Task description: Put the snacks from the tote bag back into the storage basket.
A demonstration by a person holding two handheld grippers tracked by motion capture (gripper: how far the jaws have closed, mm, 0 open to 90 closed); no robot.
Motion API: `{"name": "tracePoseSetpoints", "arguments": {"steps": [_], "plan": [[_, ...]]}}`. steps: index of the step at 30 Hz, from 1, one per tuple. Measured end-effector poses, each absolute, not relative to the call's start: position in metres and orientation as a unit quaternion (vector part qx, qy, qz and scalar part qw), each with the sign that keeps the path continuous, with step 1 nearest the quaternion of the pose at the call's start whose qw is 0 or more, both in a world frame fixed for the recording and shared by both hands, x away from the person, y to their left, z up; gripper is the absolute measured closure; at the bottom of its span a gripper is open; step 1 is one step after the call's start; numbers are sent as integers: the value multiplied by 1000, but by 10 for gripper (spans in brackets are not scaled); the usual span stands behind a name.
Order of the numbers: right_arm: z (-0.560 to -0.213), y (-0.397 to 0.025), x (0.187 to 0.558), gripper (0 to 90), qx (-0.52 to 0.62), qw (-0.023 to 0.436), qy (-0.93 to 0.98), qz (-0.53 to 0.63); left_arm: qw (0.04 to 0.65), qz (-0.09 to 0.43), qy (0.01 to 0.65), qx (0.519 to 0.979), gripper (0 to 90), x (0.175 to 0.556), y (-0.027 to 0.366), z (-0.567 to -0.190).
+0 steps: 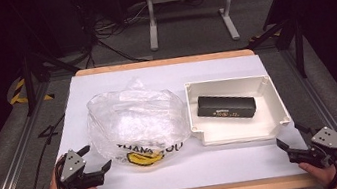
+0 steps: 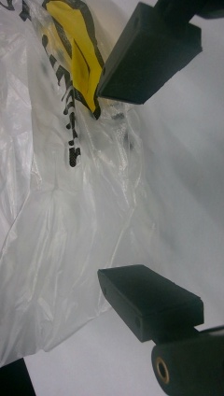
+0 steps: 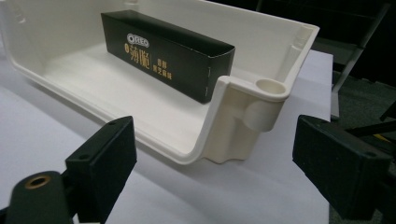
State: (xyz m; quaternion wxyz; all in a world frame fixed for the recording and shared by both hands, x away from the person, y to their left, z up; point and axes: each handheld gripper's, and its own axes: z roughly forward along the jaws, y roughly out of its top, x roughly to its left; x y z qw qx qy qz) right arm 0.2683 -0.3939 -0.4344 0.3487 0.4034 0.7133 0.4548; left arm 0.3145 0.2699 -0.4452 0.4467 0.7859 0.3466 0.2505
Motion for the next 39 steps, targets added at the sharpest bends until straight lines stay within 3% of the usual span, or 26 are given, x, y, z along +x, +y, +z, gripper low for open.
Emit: {"name": "tracePoseSetpoints", "arguments": {"steps": [39], "plan": [[-431, -395, 261, 141, 403, 354, 714, 450, 450, 260, 351, 779, 127, 312, 274, -442]]}}
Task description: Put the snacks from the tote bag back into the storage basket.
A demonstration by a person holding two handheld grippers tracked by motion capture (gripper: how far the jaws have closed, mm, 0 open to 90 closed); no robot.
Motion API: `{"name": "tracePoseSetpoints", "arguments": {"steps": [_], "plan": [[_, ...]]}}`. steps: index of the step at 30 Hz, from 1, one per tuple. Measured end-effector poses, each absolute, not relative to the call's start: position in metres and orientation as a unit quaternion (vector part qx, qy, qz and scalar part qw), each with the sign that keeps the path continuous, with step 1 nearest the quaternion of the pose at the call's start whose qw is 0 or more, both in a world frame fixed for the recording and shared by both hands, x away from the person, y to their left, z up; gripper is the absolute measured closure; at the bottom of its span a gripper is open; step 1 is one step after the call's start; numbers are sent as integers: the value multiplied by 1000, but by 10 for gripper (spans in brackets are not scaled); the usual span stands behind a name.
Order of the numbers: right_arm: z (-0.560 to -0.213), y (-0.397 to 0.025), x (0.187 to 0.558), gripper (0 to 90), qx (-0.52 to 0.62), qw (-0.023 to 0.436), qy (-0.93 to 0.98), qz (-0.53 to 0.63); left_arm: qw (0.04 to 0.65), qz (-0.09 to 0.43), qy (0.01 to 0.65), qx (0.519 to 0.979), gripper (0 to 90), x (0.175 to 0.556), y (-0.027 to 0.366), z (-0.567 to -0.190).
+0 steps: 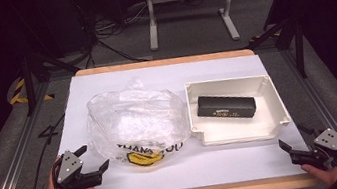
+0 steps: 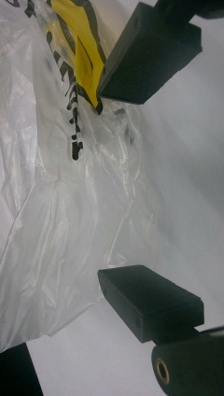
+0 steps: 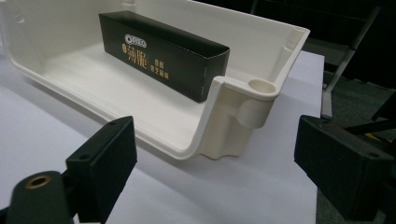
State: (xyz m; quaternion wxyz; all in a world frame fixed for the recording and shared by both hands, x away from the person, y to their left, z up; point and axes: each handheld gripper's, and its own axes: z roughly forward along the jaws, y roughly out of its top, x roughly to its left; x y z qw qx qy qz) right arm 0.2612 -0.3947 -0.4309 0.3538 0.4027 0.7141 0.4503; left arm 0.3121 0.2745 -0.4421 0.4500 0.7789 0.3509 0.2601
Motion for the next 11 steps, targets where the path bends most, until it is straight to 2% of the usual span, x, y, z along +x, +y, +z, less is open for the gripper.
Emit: {"name": "tracePoseSetpoints", "arguments": {"steps": [11], "plan": [[-432, -397, 261, 130, 411, 357, 708, 450, 451, 262, 354, 776, 126, 313, 275, -441]]}}
